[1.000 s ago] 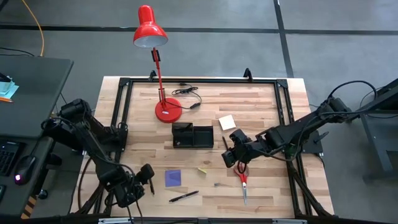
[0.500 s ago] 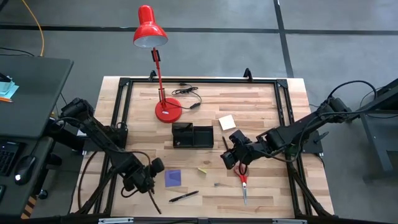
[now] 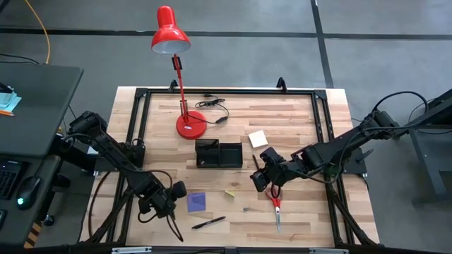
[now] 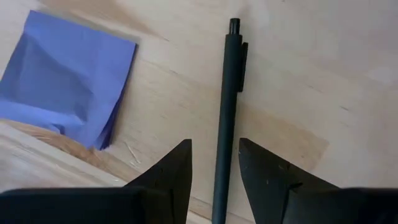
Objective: Pick and place office supplies into organizer
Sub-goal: Put the left pen into the desk organizer
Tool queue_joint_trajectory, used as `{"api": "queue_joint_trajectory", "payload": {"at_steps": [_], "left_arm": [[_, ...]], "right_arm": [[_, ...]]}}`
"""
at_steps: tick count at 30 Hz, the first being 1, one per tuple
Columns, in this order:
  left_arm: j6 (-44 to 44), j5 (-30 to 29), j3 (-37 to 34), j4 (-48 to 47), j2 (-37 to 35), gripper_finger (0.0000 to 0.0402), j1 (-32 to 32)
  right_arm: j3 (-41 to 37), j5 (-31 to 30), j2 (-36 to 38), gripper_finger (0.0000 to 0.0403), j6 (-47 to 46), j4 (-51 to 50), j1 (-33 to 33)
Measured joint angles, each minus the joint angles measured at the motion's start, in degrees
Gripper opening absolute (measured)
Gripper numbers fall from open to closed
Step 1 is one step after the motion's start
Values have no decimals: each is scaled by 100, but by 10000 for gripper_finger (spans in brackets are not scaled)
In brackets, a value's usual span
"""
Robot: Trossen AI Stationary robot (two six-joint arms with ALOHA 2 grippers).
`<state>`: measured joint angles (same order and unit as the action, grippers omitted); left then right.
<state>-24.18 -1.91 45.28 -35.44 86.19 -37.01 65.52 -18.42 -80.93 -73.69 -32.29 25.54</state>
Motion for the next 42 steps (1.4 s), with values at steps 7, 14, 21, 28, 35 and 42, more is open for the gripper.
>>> {"api": "queue_joint_trajectory", "payload": {"at_steps": [7, 14, 21, 28, 35, 42], "left_arm": [[-3, 147, 0, 11, 241, 115, 0], [-3, 147, -2, 7, 350, 115, 1], [-4, 152, -2, 2, 350, 115, 0], [-110, 379, 0, -70, 381, 115, 252], [-388, 507, 0, -57, 381, 115, 571], [-477, 704, 0, -70, 381, 115, 551]], "right_arm": [[1, -1, 0, 107, 17, 38, 0], [4, -3, 0, 107, 20, 46, -2], [4, -58, 0, 107, 21, 79, -4], [4, -114, 0, 107, 45, 192, -4], [4, -153, 0, 107, 46, 280, -4], [4, -207, 0, 107, 46, 302, -4]]}}
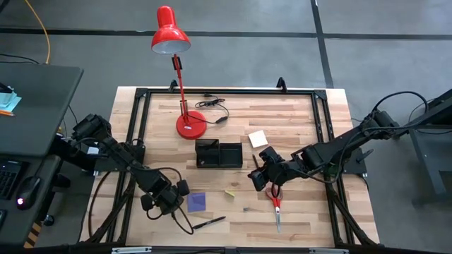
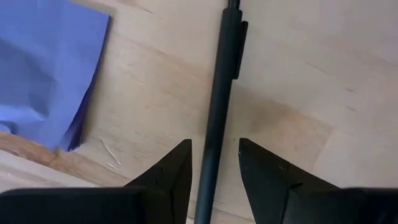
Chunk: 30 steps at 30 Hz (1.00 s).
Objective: Pick and place office supplies into organizer
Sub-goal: Put the left pen into the desk organizer
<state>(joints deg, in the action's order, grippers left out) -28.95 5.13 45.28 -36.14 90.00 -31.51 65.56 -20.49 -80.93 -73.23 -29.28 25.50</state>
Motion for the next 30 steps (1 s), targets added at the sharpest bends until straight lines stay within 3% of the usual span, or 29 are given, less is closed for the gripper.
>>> {"api": "queue_joint_trajectory", "payload": {"at_steps": [21, 30], "left_arm": [[-145, -169, 7, 42, 186, 112, -2], [-127, -125, 52, -45, 190, 28, 0]], "right_arm": [[0, -57, 0, 107, 16, 49, -2], [0, -57, 0, 107, 20, 24, -2]]}}
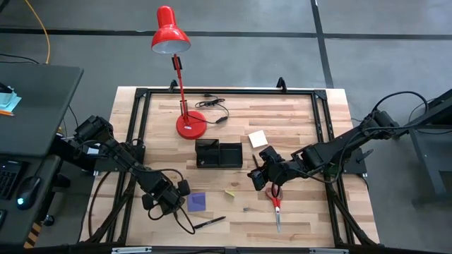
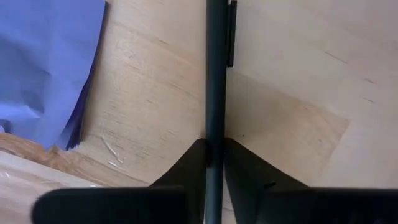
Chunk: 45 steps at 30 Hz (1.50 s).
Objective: Pick and place office supplies into organizer
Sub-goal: Put the left pen into the desk organizer
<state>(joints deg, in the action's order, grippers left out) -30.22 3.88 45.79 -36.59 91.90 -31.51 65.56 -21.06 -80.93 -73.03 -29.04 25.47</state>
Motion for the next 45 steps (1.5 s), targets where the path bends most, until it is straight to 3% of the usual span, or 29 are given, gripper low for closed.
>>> {"api": "queue_joint_trajectory", "payload": {"at_steps": [4, 10, 15, 33, 45], "left_arm": [[4, 37, 5, -23, -2, 7, 0], [64, 35, 5, -18, -2, 23, 0], [72, 97, 145, -87, 4, 5, 0], [719, -158, 836, -429, -101, 7, 6], [1272, -224, 975, -398, -826, 3, 849]], "right_arm": [[0, 0, 0, 107, 0, 0, 0], [0, 0, 0, 107, 0, 0, 0], [0, 0, 0, 107, 2, -2, 0], [0, 8, 2, 107, 105, 80, 0], [0, -313, 292, 107, 285, 218, 2]]}}
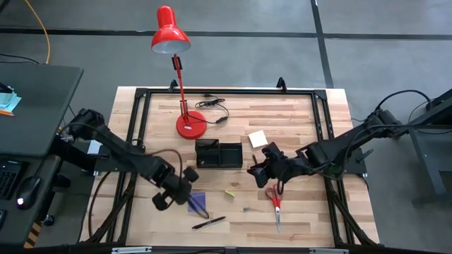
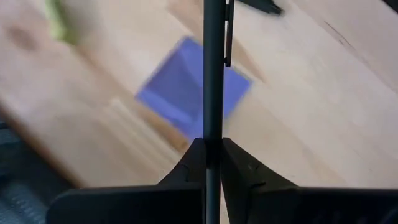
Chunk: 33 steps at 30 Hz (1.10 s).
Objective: Pick and place office supplies into organizer
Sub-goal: Put the left pen into the desk organizer
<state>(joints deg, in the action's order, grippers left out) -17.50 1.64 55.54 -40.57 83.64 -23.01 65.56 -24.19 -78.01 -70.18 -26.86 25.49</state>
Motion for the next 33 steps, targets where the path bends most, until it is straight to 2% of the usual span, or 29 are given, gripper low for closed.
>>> {"api": "queue_joint_trajectory", "payload": {"at_steps": [11, 19, 27, 33], "left_arm": [[151, -128, 191, 188, -712, 3, 1480], [146, -66, 189, 900, -971, 8, 2736], [369, 703, 185, 1790, -923, 4, 3794], [528, 1055, 64, 2079, -912, 6, 4160]], "right_arm": [[2, -318, 289, 107, 234, 78, -72], [4, -324, 389, 107, 453, 235, -241], [2, -256, 467, 107, 476, 241, -369], [2, -216, 473, 107, 548, 237, -458]]}}
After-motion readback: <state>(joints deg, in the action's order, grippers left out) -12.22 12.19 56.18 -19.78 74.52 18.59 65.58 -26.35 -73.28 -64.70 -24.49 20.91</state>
